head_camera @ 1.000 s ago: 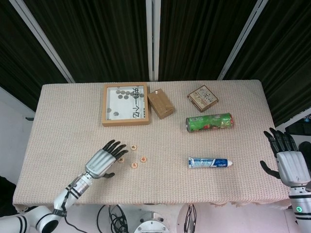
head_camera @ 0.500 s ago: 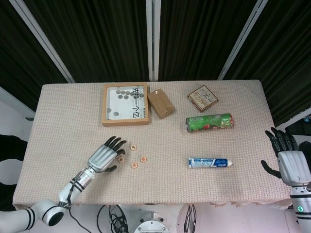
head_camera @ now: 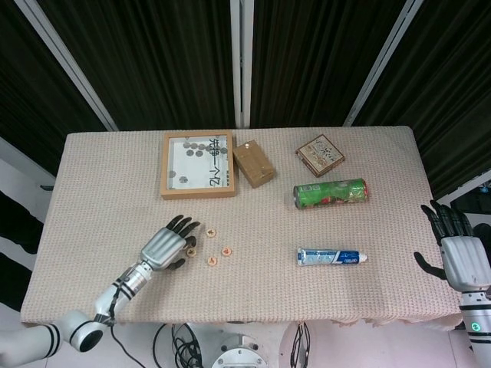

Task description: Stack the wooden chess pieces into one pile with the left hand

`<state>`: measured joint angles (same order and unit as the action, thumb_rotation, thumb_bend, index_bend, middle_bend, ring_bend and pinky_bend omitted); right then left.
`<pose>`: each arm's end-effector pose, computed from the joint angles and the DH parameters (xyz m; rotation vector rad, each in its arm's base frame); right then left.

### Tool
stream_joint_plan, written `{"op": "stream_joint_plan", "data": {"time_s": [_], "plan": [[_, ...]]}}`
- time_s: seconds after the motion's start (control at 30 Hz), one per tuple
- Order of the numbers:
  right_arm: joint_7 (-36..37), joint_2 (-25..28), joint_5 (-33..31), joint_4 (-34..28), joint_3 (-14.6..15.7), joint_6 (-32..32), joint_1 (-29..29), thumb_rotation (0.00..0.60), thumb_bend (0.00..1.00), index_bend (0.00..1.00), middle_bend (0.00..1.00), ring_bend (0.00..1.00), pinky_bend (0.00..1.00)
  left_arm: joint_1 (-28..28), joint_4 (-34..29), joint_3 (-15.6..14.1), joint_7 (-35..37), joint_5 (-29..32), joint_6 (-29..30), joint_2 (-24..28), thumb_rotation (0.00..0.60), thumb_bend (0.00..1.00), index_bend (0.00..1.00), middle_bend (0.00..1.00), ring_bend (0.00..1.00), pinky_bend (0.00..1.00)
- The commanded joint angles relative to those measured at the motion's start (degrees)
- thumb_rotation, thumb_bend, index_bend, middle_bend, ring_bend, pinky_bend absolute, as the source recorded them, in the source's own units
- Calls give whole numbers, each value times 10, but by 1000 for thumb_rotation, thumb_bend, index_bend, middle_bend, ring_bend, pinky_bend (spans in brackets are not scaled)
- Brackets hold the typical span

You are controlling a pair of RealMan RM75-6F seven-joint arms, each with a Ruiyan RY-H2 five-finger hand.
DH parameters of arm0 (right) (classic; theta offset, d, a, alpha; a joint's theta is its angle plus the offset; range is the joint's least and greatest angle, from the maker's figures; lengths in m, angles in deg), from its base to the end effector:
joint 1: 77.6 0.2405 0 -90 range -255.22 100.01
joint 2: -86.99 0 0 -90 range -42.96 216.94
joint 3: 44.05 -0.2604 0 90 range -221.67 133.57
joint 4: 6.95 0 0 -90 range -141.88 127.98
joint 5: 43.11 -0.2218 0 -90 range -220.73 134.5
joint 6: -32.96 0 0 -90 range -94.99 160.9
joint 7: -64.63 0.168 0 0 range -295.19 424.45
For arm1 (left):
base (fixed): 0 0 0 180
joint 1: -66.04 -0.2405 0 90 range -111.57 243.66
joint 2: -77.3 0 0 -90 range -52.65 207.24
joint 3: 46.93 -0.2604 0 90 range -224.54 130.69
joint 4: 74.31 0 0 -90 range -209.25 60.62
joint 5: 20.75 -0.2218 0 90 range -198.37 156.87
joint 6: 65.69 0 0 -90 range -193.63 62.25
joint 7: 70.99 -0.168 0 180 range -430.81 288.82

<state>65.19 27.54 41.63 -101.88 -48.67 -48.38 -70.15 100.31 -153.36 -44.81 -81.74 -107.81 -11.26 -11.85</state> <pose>-0.3108 -0.2270 0.1688 1.4192 -0.8883 0.8961 -0.1915 0.3095 -0.0617 -2.1194 -0.8139 -0.8805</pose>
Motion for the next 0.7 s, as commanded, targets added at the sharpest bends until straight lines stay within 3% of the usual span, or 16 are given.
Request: {"op": "stream_joint_plan", "data": {"time_s": [0.03, 0.7], "plan": [[1, 0, 0, 0, 1, 2, 1, 600, 207, 0, 0, 0, 0, 2, 2, -1, 2, 1, 1, -2, 600, 281, 402, 65, 0, 0], [-3, 2, -4, -2, 1, 5, 1, 600, 207, 0, 0, 0, 0, 19, 28, -11, 32, 1, 1, -16, 600, 281, 456, 76, 0, 0]]}}
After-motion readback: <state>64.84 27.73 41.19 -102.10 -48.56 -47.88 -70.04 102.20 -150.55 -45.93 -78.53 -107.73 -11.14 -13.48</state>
